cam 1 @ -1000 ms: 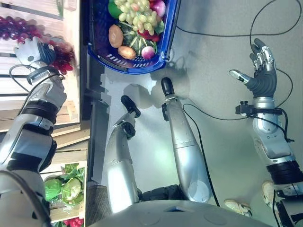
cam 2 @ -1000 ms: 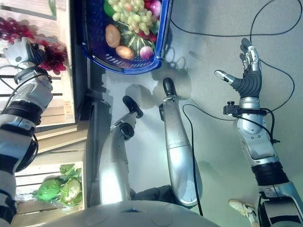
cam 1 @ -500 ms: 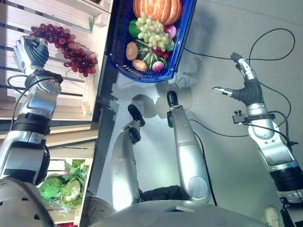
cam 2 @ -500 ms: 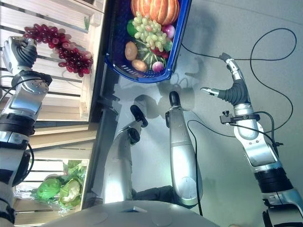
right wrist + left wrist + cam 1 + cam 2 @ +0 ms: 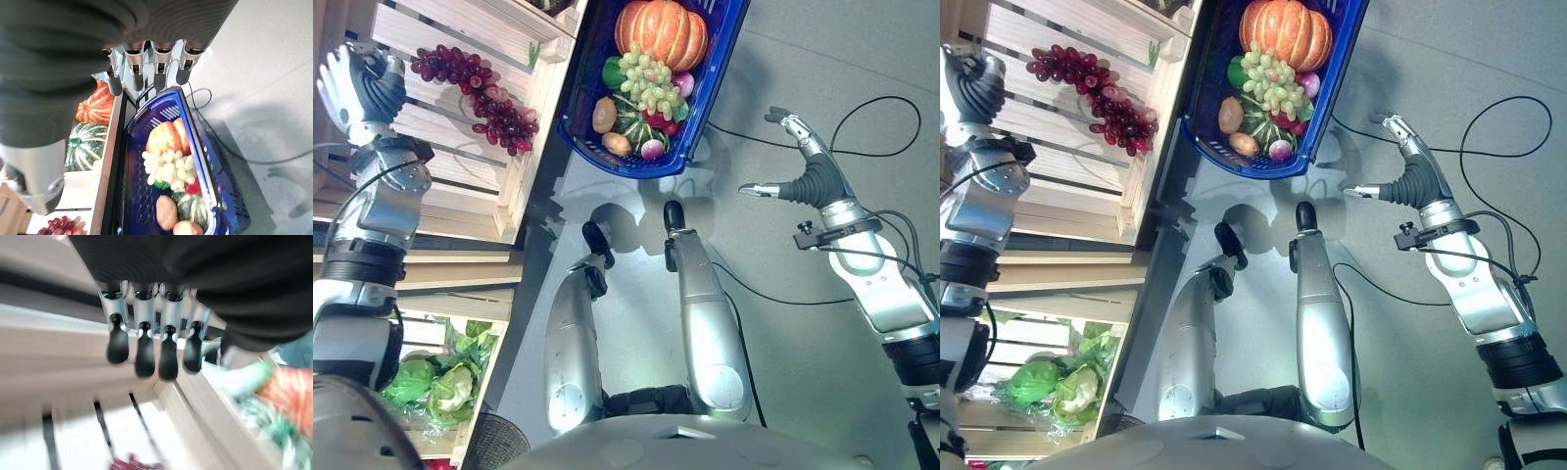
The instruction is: Pick up fruits and vegetables into the basket
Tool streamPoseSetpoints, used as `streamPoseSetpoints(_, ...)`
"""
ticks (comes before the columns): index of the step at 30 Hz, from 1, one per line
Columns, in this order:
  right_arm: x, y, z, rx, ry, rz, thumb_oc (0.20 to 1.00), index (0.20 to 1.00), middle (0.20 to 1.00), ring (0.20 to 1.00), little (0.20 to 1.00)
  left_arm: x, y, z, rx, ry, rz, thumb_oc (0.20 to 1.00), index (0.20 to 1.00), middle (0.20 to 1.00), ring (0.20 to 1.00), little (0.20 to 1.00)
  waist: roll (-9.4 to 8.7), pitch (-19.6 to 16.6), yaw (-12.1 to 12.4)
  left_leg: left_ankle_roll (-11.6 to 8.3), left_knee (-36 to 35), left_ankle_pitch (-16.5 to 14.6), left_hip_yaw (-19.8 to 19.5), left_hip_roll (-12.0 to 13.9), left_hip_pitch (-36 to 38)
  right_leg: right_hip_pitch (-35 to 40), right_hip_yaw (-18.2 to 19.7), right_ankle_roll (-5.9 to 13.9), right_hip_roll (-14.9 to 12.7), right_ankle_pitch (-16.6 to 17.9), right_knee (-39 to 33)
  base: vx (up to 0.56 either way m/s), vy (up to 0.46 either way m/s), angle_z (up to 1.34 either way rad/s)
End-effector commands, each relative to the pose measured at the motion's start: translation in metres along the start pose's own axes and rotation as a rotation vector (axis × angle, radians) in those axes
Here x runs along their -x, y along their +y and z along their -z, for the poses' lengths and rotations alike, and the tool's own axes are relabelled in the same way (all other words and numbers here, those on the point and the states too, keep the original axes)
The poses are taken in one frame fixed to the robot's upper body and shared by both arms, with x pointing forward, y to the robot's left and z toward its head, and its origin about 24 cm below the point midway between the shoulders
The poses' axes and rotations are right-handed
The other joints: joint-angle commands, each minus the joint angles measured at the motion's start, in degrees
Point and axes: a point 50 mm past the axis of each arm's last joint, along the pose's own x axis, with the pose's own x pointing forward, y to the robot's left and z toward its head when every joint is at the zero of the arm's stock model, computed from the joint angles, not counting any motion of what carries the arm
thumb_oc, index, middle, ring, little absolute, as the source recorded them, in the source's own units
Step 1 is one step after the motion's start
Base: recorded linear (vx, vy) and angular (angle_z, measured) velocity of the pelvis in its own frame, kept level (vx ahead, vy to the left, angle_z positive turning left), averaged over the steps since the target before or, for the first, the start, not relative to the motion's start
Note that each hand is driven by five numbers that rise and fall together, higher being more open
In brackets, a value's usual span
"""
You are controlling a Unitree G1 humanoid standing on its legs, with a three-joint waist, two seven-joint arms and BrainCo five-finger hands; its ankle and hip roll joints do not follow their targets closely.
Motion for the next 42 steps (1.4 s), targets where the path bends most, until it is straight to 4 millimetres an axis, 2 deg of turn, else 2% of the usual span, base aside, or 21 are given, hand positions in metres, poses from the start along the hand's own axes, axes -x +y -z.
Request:
streamPoseSetpoints(1,-0.001,-0.005,-0.016,-0.053,-0.098,0.032,1.0,1.0,1.0,1.0,1.0,-0.016,0.031,0.008,-0.301,-0.086,-0.136,1.0,1.0,1.0,1.0,1.0,-1.95,-2.6,-1.6,3.87,1.6,-6.0,4.7,-3.6,0.5,0.9,-0.3,3.01,3.3,-1.4,-1.8,0.01,-0.002,-0.05)
streamPoseSetpoints(2,-0.002,-0.006,-0.015,-0.057,-0.099,0.037,1.0,1.0,1.0,1.0,1.0,-0.017,0.03,0.008,-0.43,-0.124,-0.112,1.0,1.0,1.0,1.0,1.0,-1.83,-2.6,-2.0,3.86,1.5,-6.0,5.0,-3.6,0.2,0.4,-0.1,3.1,3.3,-1.3,-1.7,0.01,0.004,-0.04)
streamPoseSetpoints(8,-0.002,-0.013,-0.01,-0.078,-0.093,0.072,1.0,1.0,1.0,1.0,1.0,-0.015,0.013,0.014,-0.703,-0.198,0.021,1.0,1.0,1.0,1.0,1.0,-1.13,-2.6,-2.8,3.81,1.8,-5.8,5.7,-3.5,-1.1,-1.6,0.4,3.43,3.1,-0.8,-1.3,0.03,0.004,-0.11)
streamPoseSetpoints(18,-0.006,-0.02,-0.01,-0.125,-0.098,0.151,1.0,1.0,1.0,1.0,1.0,-0.009,-0.016,0.017,-0.946,-0.321,0.186,1.0,1.0,1.0,1.0,1.0,0.03,-2.6,-4.3,3.51,2.9,-5.9,7.0,-3.0,-4.9,-6.5,1.5,3.86,2.4,-0.3,-0.3,0.02,-0.006,-0.08)
streamPoseSetpoints(28,-0.007,-0.028,-0.008,-0.152,-0.102,0.224,1.0,1.0,1.0,1.0,1.0,0.005,-0.043,0.019,-0.991,-0.374,0.326,1.0,1.0,1.0,1.0,1.0,1.35,-2.6,-5.2,2.92,3.2,-5.3,7.9,-2.6,-9.4,-11.8,2.9,4.22,2.1,0.4,0.3,0.01,0.015,-0.06)
streamPoseSetpoints(42,-0.012,-0.039,-0.01,-0.163,-0.142,0.304,1.0,1.0,1.0,1.0,1.0,0.004,-0.053,0.01,-0.997,-0.352,0.313,1.0,1.0,1.0,1.0,1.0,1.66,-2.6,-5.5,2.55,4.5,-4.7,8.2,-2.1,-15.4,-18.1,3.7,4.29,2.5,0.8,1.6,0.0,-0.001,-0.03)
